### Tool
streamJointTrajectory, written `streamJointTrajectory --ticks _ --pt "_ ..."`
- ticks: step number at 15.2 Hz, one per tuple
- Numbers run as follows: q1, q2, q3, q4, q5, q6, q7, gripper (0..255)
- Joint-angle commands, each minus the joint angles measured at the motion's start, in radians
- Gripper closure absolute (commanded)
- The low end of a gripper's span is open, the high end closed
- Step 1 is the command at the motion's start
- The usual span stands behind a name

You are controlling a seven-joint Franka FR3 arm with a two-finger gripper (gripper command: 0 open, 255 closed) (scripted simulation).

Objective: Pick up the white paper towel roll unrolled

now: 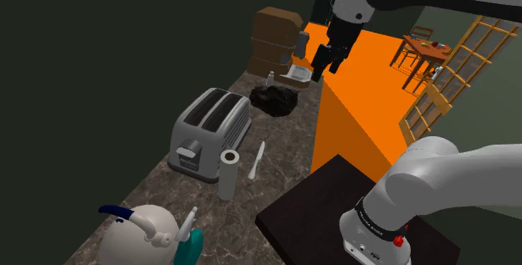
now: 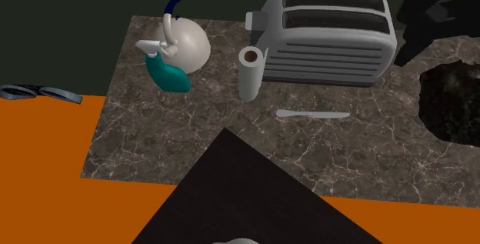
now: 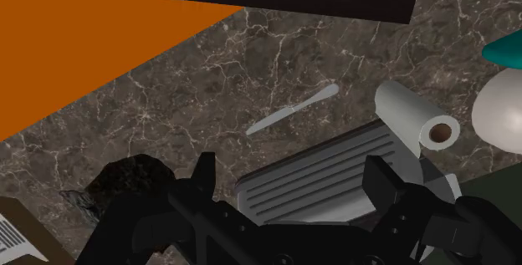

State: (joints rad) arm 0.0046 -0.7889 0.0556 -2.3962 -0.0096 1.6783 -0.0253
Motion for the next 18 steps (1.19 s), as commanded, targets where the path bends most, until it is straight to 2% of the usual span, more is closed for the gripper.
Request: streamJointTrajectory --ticks 1,9,18 --pt "0.000 0.000 0.000 0.000 0.000 0.000 0.000 0" --pt "0.052 0.073 0.146 -0.126 0.079 0.198 0.154 0" --pt "0.087 0.278 0.328 -0.167 0.128 0.445 0.340 0"
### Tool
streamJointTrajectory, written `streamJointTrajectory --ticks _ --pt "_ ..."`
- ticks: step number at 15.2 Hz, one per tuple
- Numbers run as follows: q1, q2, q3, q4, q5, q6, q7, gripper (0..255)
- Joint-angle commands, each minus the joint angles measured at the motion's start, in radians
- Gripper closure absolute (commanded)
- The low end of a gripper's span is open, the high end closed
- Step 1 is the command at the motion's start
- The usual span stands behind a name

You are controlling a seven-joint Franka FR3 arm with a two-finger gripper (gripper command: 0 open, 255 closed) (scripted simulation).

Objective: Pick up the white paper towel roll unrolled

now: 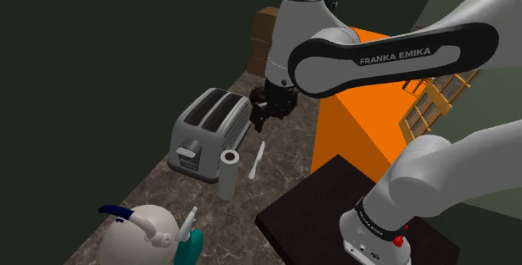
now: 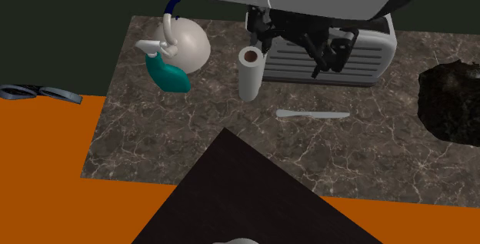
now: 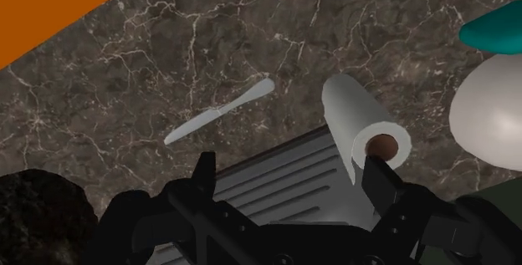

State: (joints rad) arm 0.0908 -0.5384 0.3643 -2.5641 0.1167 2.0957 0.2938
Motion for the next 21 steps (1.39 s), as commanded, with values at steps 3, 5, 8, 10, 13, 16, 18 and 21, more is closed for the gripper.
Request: streamJointTrajectory --ticks 3,5,8,10,13,16,18,21 --pt "-0.001 0.123 0.083 0.012 -0.008 0.110 0.093 0" --pt "-0.007 0.193 0.127 0.027 -0.027 0.163 0.148 0" --pt "-0.022 0.309 0.192 0.060 -0.082 0.237 0.244 0" --pt "-0.033 0.394 0.231 0.089 -0.140 0.280 0.320 0" --pt "-0.037 0.419 0.236 0.080 -0.161 0.309 0.338 0" --pt "-0.044 0.457 0.242 0.068 -0.196 0.352 0.367 0" --pt "-0.050 0.492 0.246 0.060 -0.232 0.388 0.395 0" --pt "-0.050 0.492 0.245 0.059 -0.232 0.389 0.395 255"
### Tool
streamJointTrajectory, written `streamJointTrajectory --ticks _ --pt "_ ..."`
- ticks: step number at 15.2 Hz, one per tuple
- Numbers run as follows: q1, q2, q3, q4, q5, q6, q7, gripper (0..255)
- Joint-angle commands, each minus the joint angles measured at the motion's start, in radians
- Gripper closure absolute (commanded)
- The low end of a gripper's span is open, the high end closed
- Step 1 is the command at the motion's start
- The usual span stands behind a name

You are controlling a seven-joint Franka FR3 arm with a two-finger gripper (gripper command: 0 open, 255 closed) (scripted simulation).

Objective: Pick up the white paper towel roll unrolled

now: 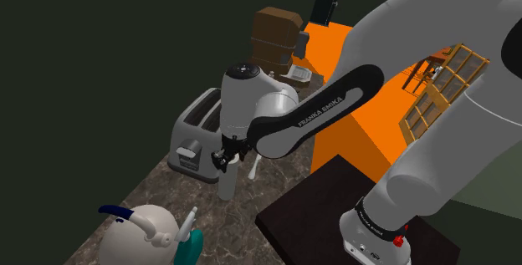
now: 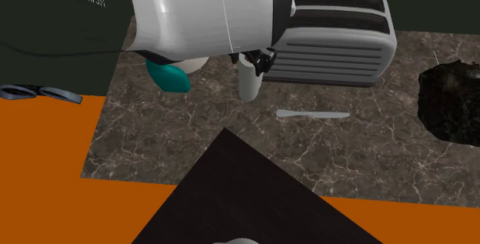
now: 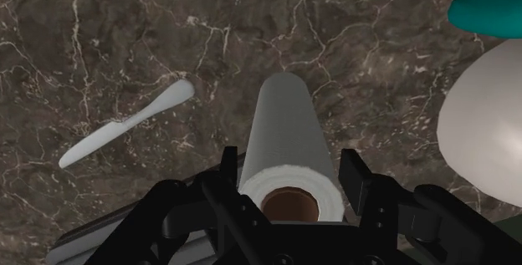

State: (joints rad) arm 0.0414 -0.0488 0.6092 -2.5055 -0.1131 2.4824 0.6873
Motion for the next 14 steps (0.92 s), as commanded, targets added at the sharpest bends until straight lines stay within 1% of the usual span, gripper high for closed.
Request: streamJointTrajectory --ticks 1,9,14 --pt "-0.001 0.002 0.000 -0.001 -0.002 0.003 0.001 255" --pt "0.000 0.003 0.000 0.001 -0.003 0.001 0.002 255" --pt "0.009 -0.063 -0.006 0.019 0.062 -0.069 -0.051 255"
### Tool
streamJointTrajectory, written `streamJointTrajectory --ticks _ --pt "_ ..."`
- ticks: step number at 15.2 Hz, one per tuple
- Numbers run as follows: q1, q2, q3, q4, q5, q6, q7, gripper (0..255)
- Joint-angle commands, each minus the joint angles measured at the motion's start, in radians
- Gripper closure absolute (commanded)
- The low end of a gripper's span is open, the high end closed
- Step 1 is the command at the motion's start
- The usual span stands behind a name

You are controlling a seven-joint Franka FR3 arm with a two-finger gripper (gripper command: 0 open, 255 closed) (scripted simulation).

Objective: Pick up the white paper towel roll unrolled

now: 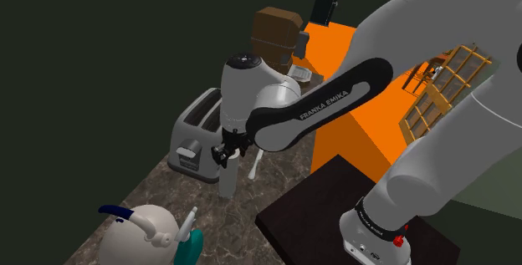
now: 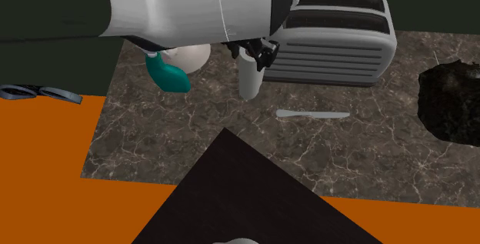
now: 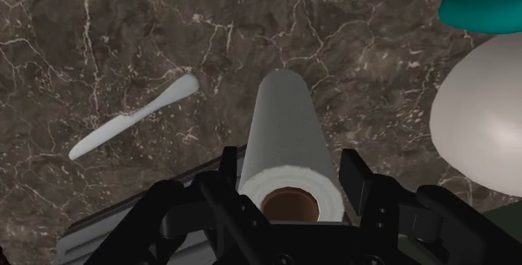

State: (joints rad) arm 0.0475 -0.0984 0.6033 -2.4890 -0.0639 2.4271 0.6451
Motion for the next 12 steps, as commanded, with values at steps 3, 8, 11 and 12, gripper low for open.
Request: streamJointTrajectory --ticks 3,8,11,12 --pt "0.010 -0.049 -0.007 0.017 0.043 -0.057 -0.033 255" --pt "0.020 -0.102 -0.021 0.045 0.081 -0.130 -0.067 255" --pt "0.023 -0.122 -0.027 0.059 0.093 -0.161 -0.079 255" --pt "0.023 -0.122 -0.027 0.059 0.093 -0.161 -0.079 255"
